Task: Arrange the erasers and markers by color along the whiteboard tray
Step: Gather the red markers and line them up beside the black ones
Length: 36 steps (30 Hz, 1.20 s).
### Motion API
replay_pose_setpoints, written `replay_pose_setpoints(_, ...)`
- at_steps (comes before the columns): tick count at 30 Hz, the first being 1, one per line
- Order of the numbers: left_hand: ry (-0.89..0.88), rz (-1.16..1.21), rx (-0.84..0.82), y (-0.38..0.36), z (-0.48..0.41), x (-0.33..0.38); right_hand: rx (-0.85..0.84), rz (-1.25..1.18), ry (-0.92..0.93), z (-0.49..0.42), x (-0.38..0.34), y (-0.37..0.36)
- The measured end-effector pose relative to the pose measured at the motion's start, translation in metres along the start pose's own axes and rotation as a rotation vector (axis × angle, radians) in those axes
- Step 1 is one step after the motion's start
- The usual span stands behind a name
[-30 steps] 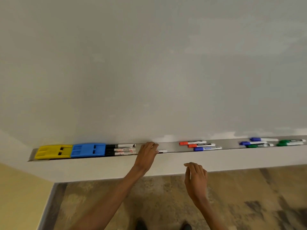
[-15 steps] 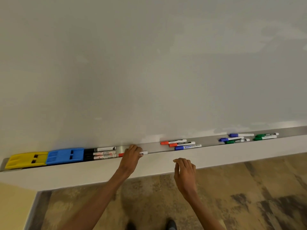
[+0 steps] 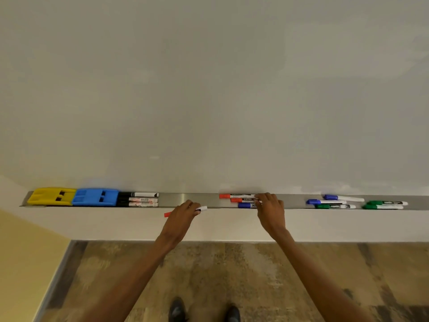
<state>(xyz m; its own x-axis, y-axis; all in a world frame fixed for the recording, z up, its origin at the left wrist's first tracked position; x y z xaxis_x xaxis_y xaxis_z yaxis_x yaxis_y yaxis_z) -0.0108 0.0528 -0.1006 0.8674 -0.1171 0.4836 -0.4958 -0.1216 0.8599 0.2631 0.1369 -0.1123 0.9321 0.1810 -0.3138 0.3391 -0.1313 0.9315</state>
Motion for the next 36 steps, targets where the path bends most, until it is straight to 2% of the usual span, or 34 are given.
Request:
replay_pose_setpoints(18,0.089,-0.082,0.014,-0.028,0.011,0.023,-0.176,-0.020,0.070,-0.021,0.031,-0.017)
replay_pose_setpoints(23,0.042,-0.133,0.042,-0.031,0.000,0.033,-0.124,-0.075,0.134,-0.018,0.035,-0.011)
replay_pose_setpoints(31,-0.144,-0.264,0.069,-0.055,-0.040,0.074,0.039,-0.556,-0.126,0.011,0.077,0.020)
replay_pose_setpoints(34,-0.187,-0.357,-0.016,-0.069,-0.057,0.094,0.077,-0.691,-0.248,0.032,0.096,0.029)
replay_pose_setpoints(36,-0.132,-0.390,-0.067,-0.077,-0.067,0.098,0.084,-0.745,-0.293,0.047,0.108,0.035)
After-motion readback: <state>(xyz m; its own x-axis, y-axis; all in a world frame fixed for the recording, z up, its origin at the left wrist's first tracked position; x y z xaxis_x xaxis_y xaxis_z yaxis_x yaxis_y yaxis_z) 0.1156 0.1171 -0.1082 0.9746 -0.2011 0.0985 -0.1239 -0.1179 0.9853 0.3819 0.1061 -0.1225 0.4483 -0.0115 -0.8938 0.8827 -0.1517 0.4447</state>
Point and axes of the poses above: each hand's wrist, its own z-axis away from the middle knuckle, its own y-axis out of the back of the hand, x = y × z, the point moved 4 cm from there along -z, towards the middle knuckle, and after that the axes turned 6 degrees about x, right-handed, at the moved point
